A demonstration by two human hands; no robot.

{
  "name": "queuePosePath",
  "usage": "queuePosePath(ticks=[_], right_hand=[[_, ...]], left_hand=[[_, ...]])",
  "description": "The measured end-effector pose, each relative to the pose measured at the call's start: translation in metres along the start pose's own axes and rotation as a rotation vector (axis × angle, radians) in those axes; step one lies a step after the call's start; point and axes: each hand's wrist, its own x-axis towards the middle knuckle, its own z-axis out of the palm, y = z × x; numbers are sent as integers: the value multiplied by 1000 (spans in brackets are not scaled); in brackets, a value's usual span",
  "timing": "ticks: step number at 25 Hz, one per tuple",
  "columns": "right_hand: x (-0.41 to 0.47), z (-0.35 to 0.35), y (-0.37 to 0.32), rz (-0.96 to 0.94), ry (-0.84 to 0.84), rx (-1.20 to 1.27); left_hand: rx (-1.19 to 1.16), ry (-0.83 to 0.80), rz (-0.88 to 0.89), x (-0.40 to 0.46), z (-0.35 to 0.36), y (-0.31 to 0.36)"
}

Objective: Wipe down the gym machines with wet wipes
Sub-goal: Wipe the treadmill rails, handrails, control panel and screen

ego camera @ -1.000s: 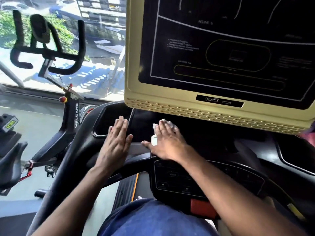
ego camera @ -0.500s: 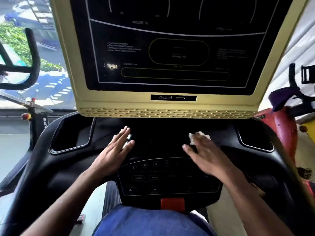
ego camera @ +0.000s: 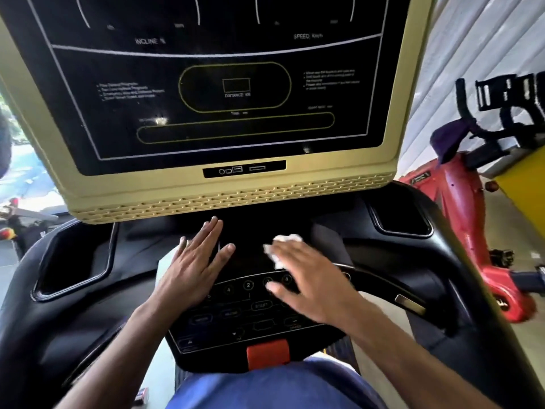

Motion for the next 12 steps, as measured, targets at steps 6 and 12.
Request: queuePosePath(ticks=[6,12], right_hand=[[-57,-9,50,208,187,-40],[14,12,0,-91,95,14]], left_hand=[[72,-52,33,0,5,15],[31,156,99,4,-11,40]])
